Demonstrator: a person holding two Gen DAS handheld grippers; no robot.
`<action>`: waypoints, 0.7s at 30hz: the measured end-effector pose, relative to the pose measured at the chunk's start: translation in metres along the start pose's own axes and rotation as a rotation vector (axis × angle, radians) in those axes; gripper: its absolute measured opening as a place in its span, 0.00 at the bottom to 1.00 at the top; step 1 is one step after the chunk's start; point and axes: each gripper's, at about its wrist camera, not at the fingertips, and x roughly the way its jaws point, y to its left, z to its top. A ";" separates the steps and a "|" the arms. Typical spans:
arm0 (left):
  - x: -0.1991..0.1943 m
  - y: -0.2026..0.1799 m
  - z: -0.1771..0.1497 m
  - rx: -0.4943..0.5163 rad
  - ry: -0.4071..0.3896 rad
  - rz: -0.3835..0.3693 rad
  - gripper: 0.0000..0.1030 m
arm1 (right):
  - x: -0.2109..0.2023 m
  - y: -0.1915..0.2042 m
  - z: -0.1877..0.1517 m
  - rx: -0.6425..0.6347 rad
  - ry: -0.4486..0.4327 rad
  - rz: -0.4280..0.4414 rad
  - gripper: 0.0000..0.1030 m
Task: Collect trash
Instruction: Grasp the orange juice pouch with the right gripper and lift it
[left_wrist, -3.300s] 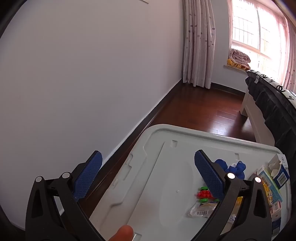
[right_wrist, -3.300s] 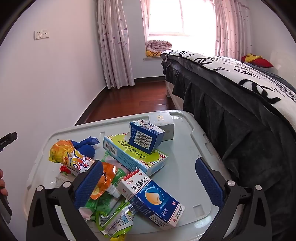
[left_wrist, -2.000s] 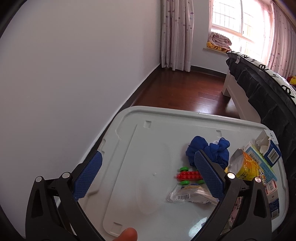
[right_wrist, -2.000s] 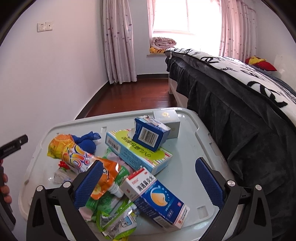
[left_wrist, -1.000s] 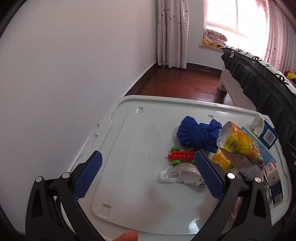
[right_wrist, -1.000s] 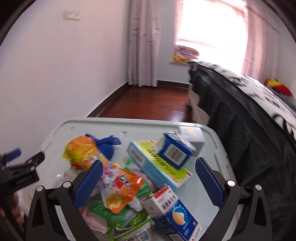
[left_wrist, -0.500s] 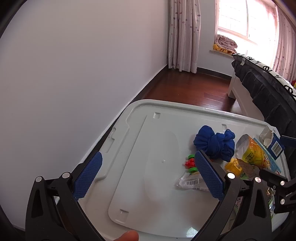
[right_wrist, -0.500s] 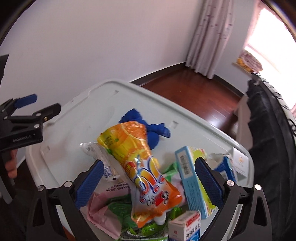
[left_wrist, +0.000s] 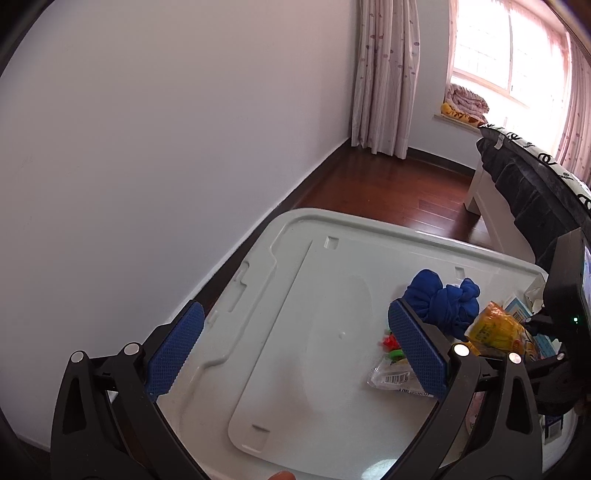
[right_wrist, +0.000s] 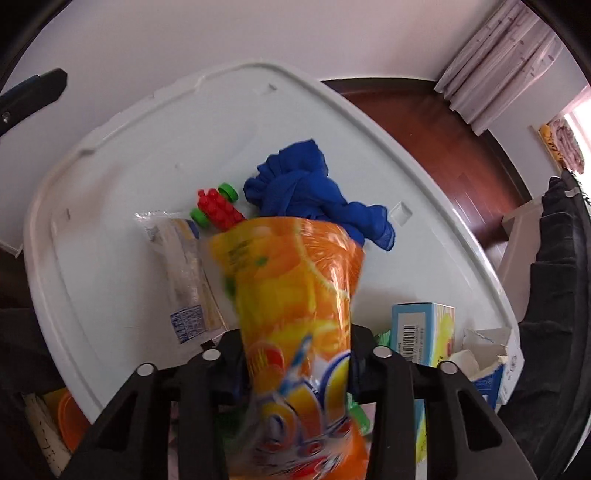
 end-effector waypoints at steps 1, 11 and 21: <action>0.002 0.001 0.000 -0.005 0.011 -0.001 0.95 | -0.001 -0.002 0.000 0.014 -0.012 0.021 0.32; 0.001 -0.003 0.000 0.012 0.007 -0.022 0.95 | -0.066 -0.033 -0.018 0.178 -0.242 0.082 0.28; 0.038 -0.027 0.002 0.093 0.223 -0.266 0.95 | -0.140 -0.046 -0.098 0.356 -0.397 0.143 0.28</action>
